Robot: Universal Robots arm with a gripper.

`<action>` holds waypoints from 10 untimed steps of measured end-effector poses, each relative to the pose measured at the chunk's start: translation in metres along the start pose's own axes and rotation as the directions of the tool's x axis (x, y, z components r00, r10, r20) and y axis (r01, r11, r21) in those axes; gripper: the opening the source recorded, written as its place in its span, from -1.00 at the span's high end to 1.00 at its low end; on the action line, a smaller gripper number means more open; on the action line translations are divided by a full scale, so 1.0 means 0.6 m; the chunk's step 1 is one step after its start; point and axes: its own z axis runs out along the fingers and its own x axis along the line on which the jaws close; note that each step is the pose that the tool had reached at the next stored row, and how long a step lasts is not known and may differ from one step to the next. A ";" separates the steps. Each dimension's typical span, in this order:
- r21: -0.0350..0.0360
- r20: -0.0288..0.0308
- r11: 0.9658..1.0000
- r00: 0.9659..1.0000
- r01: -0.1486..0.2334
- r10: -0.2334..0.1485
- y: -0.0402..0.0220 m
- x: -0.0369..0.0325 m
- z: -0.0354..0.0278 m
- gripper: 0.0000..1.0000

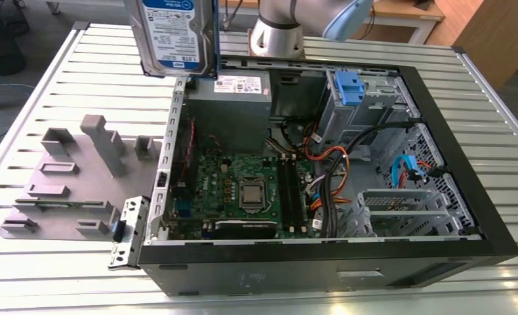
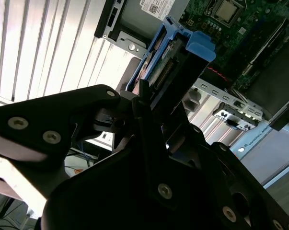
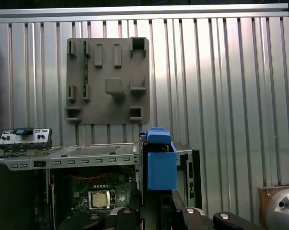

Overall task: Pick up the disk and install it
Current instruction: 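Pick up the disk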

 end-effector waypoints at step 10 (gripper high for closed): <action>0.000 0.000 1.000 1.000 0.000 0.000 -0.059 -0.004 0.000 0.31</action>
